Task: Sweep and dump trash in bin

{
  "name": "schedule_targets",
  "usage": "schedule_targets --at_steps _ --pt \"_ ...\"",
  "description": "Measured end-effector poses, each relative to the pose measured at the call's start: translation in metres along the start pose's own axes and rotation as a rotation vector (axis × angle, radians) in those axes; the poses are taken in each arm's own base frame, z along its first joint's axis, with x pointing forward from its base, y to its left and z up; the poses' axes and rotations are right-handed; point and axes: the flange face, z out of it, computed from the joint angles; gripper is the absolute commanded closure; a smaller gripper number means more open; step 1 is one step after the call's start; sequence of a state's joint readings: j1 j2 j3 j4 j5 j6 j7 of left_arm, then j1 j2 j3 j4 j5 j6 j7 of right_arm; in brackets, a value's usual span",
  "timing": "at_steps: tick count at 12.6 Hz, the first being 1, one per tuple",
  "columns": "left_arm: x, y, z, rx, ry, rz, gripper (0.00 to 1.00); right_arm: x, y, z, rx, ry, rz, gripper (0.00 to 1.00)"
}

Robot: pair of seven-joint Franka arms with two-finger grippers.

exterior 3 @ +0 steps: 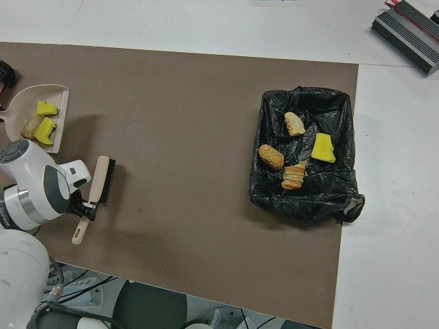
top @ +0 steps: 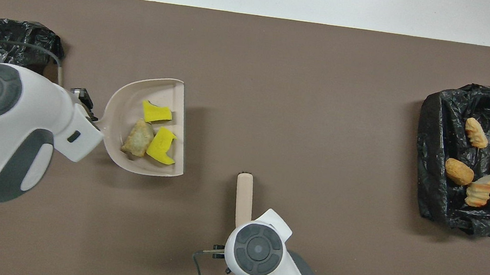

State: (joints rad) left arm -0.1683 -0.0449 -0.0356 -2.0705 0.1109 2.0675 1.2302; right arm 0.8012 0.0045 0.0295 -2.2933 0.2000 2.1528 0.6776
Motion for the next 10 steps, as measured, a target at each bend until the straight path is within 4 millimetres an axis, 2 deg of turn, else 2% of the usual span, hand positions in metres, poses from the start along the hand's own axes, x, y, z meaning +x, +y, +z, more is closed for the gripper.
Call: schedule_targets --at_steps 3,4,5,6,8,10 --pt "-0.08 -0.024 -0.023 0.002 -0.012 -0.03 1.0 -0.018 -0.02 0.016 -0.024 -0.01 -0.013 1.0" --pt "-0.108 -0.03 -0.027 0.009 -0.014 -0.038 1.0 -0.021 -0.023 0.018 -0.027 -0.012 -0.011 0.74" --pt "-0.138 -0.034 -0.03 0.017 -0.018 -0.057 1.0 -0.023 -0.024 0.018 -0.028 -0.011 -0.007 0.64" --pt "-0.17 -0.036 -0.034 0.024 -0.022 -0.082 1.0 -0.023 -0.024 0.018 -0.028 -0.011 -0.006 0.35" --pt "-0.232 -0.036 -0.04 0.037 -0.035 -0.082 1.0 -0.022 -0.024 0.017 -0.027 -0.011 -0.005 0.0" --pt "-0.284 -0.039 -0.049 0.057 -0.049 -0.084 1.0 -0.02 -0.026 0.011 -0.027 -0.015 -0.004 0.0"
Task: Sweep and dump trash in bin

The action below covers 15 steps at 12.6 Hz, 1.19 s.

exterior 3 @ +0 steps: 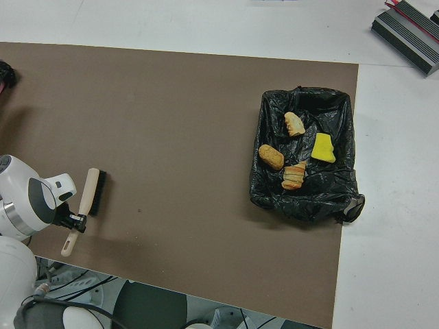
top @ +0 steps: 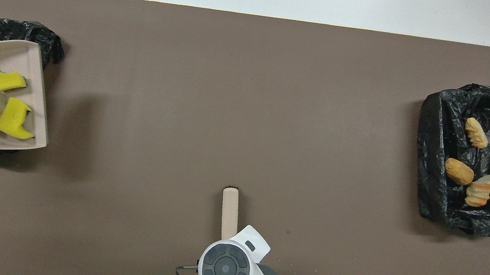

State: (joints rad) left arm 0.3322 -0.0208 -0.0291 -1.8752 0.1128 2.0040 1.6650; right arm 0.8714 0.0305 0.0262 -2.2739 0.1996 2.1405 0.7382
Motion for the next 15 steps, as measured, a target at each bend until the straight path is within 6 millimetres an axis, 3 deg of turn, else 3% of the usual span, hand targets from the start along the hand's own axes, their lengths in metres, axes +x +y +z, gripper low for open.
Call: schedule_targets --at_steps 4,6,10,15 --pt "-0.072 -0.024 -0.003 0.024 -0.089 -0.04 1.0 0.019 0.005 -0.053 0.004 -0.018 0.024 0.0" --pt "-0.085 -0.038 0.007 0.026 -0.189 -0.001 1.0 0.038 0.02 -0.087 0.015 -0.014 0.021 0.0" --pt "-0.085 -0.05 0.014 0.03 -0.431 -0.011 1.0 0.077 0.068 -0.152 0.002 0.012 -0.02 0.0" --pt "-0.064 -0.054 0.017 -0.015 -0.596 0.06 1.0 0.123 0.164 -0.24 0.035 0.059 -0.108 0.0"
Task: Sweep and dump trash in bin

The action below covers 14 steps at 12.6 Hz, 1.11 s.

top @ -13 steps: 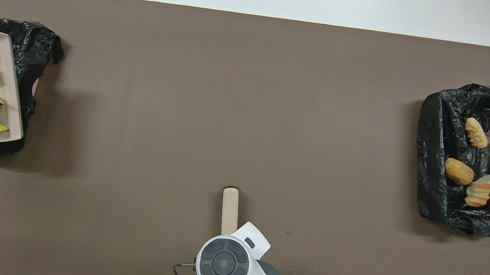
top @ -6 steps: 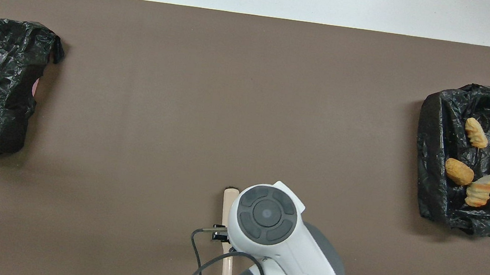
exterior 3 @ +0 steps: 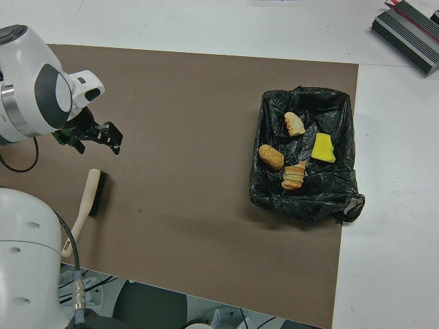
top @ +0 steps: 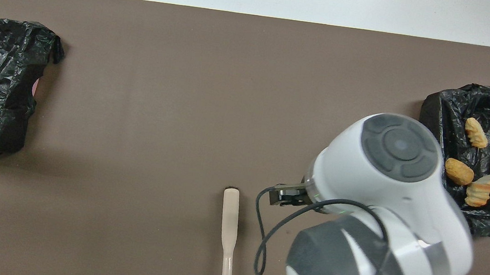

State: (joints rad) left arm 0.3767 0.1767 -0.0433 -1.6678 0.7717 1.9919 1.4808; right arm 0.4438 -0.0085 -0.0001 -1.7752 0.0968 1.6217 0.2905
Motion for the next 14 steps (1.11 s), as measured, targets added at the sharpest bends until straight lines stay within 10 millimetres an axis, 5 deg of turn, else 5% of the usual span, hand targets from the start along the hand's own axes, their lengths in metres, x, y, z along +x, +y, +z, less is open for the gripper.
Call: schedule_targets --at_steps 3,10,14 --pt "0.017 -0.003 -0.022 -0.027 -0.128 0.05 1.0 0.013 0.063 -0.034 -0.016 0.047 -0.072 0.0" --pt "0.011 -0.007 -0.066 -0.048 -0.344 0.066 1.0 0.021 0.188 -0.074 -0.042 0.122 -0.047 0.0" --pt "0.049 -0.005 -0.082 -0.069 -0.137 -0.013 1.0 0.015 0.233 -0.085 -0.037 0.134 0.033 0.0"
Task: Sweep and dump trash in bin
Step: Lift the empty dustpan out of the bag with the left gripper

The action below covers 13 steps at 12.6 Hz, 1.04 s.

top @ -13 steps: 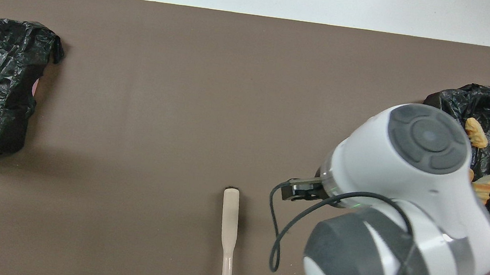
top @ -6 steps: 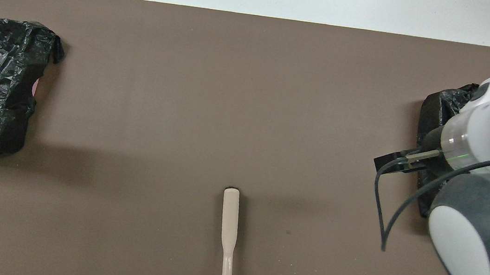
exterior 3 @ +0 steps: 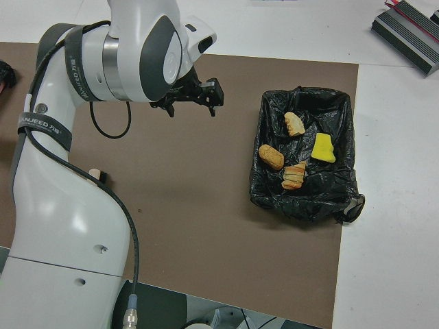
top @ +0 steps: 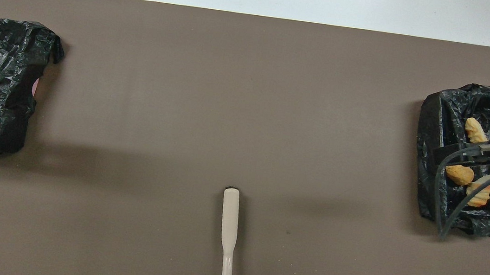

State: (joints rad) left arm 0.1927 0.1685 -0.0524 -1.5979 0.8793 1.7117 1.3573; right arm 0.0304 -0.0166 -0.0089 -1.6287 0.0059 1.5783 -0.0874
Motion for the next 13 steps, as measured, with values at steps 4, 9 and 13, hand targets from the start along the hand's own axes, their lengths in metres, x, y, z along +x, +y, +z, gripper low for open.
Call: schedule_targets --at_steps 4,9,13 --pt "0.063 0.01 -0.037 -0.097 0.318 -0.182 1.0 -0.005 0.008 -0.02 0.0 0.0 0.015 0.0" --pt "0.179 0.028 -0.111 -0.236 0.485 -0.444 1.0 -0.004 0.006 -0.021 -0.001 0.009 0.013 0.0" --pt "0.289 0.043 -0.152 -0.352 0.552 -0.632 1.0 -0.004 0.006 -0.021 -0.001 0.009 0.012 0.0"
